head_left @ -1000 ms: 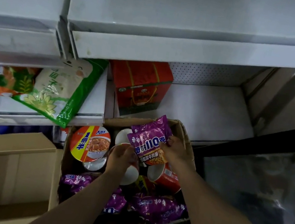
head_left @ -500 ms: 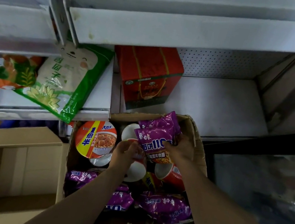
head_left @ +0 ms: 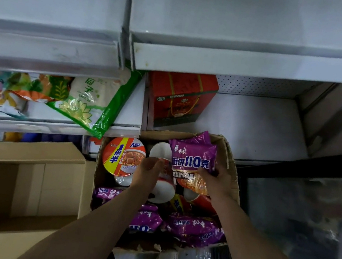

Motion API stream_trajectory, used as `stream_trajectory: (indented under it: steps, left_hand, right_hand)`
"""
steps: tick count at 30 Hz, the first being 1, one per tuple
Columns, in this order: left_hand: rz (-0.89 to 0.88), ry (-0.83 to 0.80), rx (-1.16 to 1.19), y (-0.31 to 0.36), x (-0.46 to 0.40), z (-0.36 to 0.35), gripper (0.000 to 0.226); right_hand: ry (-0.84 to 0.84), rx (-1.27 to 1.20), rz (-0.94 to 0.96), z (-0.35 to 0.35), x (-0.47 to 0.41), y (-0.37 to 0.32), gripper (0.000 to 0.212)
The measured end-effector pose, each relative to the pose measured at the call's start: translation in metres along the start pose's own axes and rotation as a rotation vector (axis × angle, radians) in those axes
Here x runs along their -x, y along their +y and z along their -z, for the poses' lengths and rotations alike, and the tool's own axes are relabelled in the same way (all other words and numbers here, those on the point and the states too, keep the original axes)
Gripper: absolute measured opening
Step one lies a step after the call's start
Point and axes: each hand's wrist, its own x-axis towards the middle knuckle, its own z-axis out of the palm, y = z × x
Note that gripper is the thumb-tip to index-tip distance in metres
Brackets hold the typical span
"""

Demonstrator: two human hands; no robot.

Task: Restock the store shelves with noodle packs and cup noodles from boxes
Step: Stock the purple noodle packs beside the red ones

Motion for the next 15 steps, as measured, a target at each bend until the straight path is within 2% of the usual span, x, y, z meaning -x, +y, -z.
stream_trajectory:
  steps: [3, 7, 9, 10, 13, 15]
  left_hand:
    - [-0.014, 0.002, 0.042, 0.018, 0.018, 0.01, 0.019]
    - [-0.084, -0.033, 0.088, 0.04, 0.046, 0.023, 0.034]
    - [-0.097, -0.029, 0.146, 0.056, 0.067, 0.03, 0.041]
    - [-0.093, -0.019, 0.176, 0.062, 0.075, 0.033, 0.044]
    - [-0.143, 0.066, 0.233, 0.079, 0.105, 0.043, 0.029]
    - [-0.188, 0.138, 0.267, 0.087, 0.127, 0.05, 0.03]
  right_hand:
    - [-0.059, -0.131, 0.019, 0.017, 0.022, -0.009, 0.032]
    - [-0.198, -0.319, -0.006, 0.038, 0.056, -0.032, 0.07]
    - [-0.245, -0.353, -0.021, 0.045, 0.078, -0.052, 0.077]
    - [-0.262, -0.349, -0.011, 0.049, 0.091, -0.063, 0.073]
    - [-0.303, -0.355, 0.018, 0.06, 0.121, -0.088, 0.052]
    - [-0.319, -0.338, 0.041, 0.064, 0.142, -0.102, 0.044]
